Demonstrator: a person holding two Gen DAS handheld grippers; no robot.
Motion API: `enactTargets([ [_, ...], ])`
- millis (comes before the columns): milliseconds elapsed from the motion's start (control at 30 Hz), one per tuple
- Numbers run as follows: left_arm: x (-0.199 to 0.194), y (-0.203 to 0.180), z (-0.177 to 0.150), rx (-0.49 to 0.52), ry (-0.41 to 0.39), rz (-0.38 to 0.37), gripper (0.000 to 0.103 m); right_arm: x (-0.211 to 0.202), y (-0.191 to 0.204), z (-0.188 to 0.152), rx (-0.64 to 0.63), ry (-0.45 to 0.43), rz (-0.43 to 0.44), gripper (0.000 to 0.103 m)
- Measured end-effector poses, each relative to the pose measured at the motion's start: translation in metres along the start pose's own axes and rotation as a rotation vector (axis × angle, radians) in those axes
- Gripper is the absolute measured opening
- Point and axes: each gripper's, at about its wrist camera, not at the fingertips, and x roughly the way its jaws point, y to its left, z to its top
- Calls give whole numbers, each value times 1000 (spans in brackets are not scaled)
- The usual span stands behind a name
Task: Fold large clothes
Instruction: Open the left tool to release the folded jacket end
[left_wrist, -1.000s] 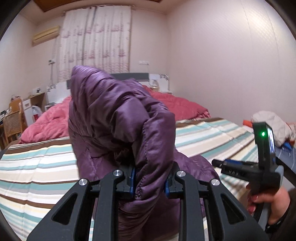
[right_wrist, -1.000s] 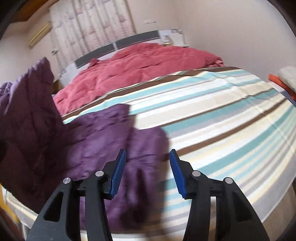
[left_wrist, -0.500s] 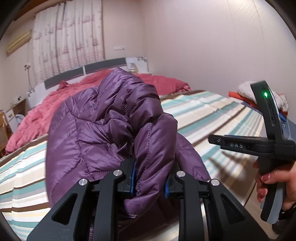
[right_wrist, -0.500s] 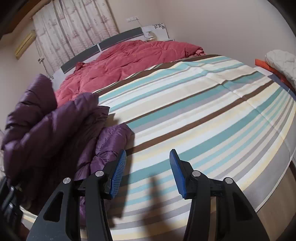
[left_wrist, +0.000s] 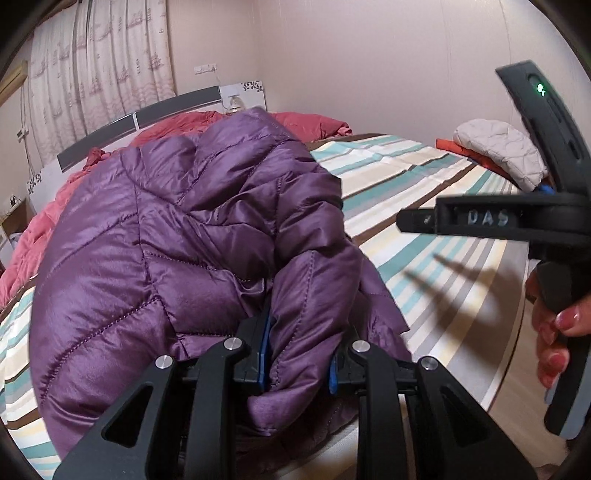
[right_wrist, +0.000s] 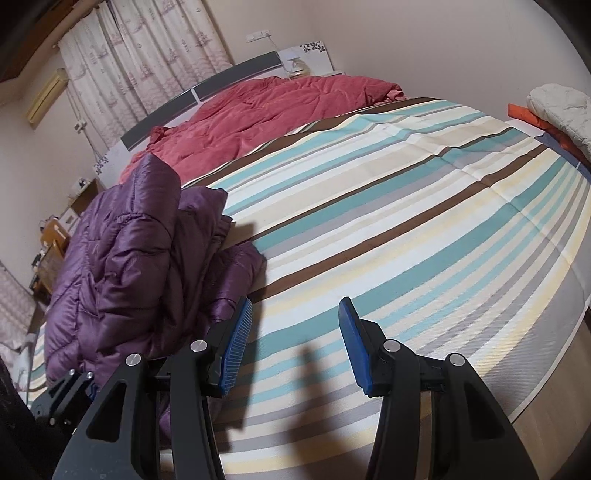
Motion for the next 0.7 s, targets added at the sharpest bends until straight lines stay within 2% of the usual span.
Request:
enactTargets([
  [33,-6,3,3,-16,1,-17,27,-1,1,0,-3,-1,2,49],
  [100,-11,6,8,-48,-6,-66,42,-2,4,1,-10,-4,12,49],
  [133,-21,10,12,-73,-25,-113,53,-3,6,1,-12,-7,16,49],
  [167,-30,14,14,-90,-45,-139,58,-4,7,1,-13,-9,20,49],
  [233,-57,25,19,-117,-110,-178,65,-7,10,3,-16,-16,38,49],
  [300,-77,41,22,-148,-164,-177,70,-11,14,6,-25,-29,44,49],
  [367,-87,64,24,-203,-191,-145,72,-15,17,8,-26,-38,61,52],
  [433,-90,100,25,-295,-207,-65,73,-19,23,13,-26,-49,87,66],
  [500,-85,144,22,-409,-194,62,73,-24,32,20,-33,-67,133,67],
  [567,-78,180,15,-516,-174,136,72,-27,48,29,-61,-84,169,67],
  [633,-64,204,7,-589,-128,184,72,-23,61,36,-65,-72,225,67],
  [700,-49,214,4,-610,-78,184,69,-9,75,43,-66,-31,264,65],
])
